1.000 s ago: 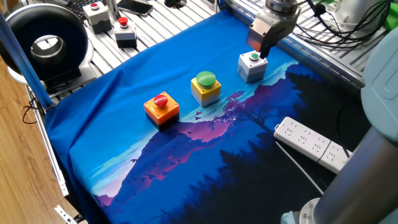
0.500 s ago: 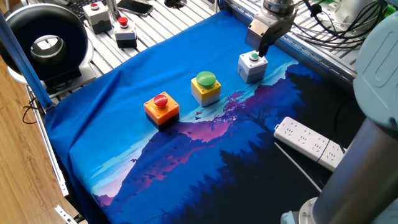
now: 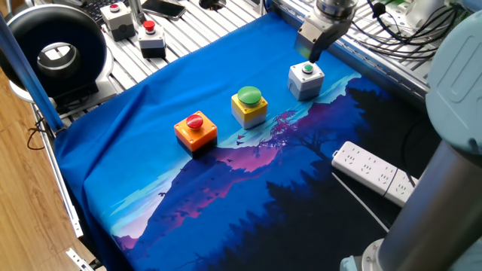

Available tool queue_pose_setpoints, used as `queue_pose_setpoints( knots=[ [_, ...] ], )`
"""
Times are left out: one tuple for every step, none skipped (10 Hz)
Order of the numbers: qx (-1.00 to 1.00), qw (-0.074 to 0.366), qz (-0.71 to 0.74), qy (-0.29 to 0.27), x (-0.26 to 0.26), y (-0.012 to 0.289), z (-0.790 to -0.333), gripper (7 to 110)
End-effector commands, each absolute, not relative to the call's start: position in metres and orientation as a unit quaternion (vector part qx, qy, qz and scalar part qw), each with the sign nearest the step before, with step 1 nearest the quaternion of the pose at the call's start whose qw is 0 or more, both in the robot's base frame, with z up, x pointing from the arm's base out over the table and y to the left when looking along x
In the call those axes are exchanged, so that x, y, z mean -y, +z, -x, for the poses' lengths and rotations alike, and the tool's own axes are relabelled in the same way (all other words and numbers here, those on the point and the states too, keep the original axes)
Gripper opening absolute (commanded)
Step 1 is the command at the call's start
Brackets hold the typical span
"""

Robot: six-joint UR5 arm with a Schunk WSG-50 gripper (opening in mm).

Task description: Press three buttons from left to right in sequence

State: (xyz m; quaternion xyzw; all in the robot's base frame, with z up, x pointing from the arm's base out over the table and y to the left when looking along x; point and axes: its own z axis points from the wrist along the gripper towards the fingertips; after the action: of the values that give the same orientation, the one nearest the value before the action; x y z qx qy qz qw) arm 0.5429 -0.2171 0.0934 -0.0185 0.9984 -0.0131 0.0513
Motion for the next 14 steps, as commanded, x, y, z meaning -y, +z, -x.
queue_pose_setpoints(
  knots=[
    [-0.998, 0.059, 0.018, -0.009, 0.213, 0.087, -0.556, 7],
    [-0.998, 0.057, 0.019, -0.007, 0.212, 0.085, -0.558, 7],
    [-0.998, 0.054, 0.019, -0.006, 0.211, 0.082, -0.559, 7],
    [-0.998, 0.054, 0.02, -0.004, 0.211, 0.082, -0.559, 7],
    [-0.998, 0.053, 0.021, 0.0, 0.211, 0.082, -0.557, 7],
    [-0.999, 0.05, 0.018, 0.005, 0.21, 0.082, -0.555, 7],
    [-0.999, 0.047, 0.016, 0.004, 0.21, 0.082, -0.553, 7],
    [-0.999, 0.044, 0.015, 0.004, 0.211, 0.08, -0.551, 7],
    [-0.999, 0.044, 0.016, 0.01, 0.211, 0.078, -0.551, 7],
    [-0.999, 0.044, 0.018, 0.015, 0.212, 0.076, -0.55, 7],
    [-0.999, 0.043, 0.018, 0.019, 0.212, 0.075, -0.549, 7],
    [-0.999, 0.041, 0.018, 0.019, 0.212, 0.075, -0.549, 7],
    [-0.999, 0.04, 0.018, 0.019, 0.212, 0.074, -0.549, 7],
    [-0.999, 0.038, 0.017, 0.022, 0.21, 0.073, -0.548, 7]
  ],
)
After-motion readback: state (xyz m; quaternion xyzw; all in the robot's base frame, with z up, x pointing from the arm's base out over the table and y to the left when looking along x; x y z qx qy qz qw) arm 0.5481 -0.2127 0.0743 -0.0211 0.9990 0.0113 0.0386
